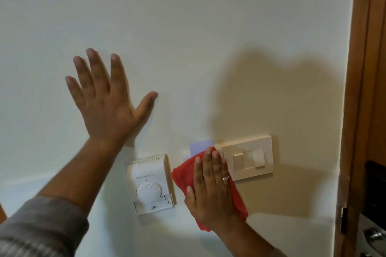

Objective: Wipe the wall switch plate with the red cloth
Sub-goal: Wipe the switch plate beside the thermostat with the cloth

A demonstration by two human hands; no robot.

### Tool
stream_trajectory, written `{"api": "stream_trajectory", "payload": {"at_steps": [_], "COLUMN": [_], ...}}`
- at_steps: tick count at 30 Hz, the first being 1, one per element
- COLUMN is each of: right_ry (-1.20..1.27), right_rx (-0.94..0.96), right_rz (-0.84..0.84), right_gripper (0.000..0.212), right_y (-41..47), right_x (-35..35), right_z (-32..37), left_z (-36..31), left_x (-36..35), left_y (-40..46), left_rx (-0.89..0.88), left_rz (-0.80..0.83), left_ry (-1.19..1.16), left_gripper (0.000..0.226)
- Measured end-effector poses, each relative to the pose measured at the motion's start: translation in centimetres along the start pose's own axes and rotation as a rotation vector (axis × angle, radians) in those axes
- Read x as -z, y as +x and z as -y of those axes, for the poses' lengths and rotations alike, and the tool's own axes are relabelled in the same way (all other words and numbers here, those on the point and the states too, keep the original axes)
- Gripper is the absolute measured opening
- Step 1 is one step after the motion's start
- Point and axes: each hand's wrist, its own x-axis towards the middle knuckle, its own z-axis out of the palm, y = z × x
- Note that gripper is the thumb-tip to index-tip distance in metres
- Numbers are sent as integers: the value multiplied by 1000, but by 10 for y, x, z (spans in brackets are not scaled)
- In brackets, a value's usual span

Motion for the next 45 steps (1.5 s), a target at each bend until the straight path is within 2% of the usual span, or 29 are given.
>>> {"api": "stream_trajectory", "payload": {"at_steps": [5, 12, 19, 25, 31, 37, 40, 43, 45], "right_ry": [-27, -52, 25, -45, 6, -86, -83, -37, -41], "right_rx": [50, 235, 171, 395, 156, 434, 371, 258, 281], "right_rz": [-79, -93, -82, -96, -81, -45, -64, -86, -92], "right_gripper": [86, 78, 79, 81, 78, 83, 86, 82, 81], "right_y": [4, -4, 0, 10, 15, -7, -8, -1, -1], "right_x": [-13, -16, -18, -14, -13, -12, -11, -17, -23], "right_z": [-1, -20, -10, -32, -7, -49, -62, -42, -30], "left_z": [2, -1, -2, 1, -3, -1, -2, -2, -2], "left_x": [-12, -9, -13, -9, -13, -12, -10, -11, -13], "left_y": [-3, -3, -5, 2, -4, -3, -3, -2, -2], "left_rx": [-22, -19, -15, -10, -5, -12, -11, -4, -5], "left_rz": [-79, -63, -68, -84, -115, -114, -104, -100, -106], "left_ry": [14, 15, 17, 25, 33, 22, 26, 19, 9], "left_gripper": [104, 104, 106, 105, 102, 104, 106, 106, 105]}}
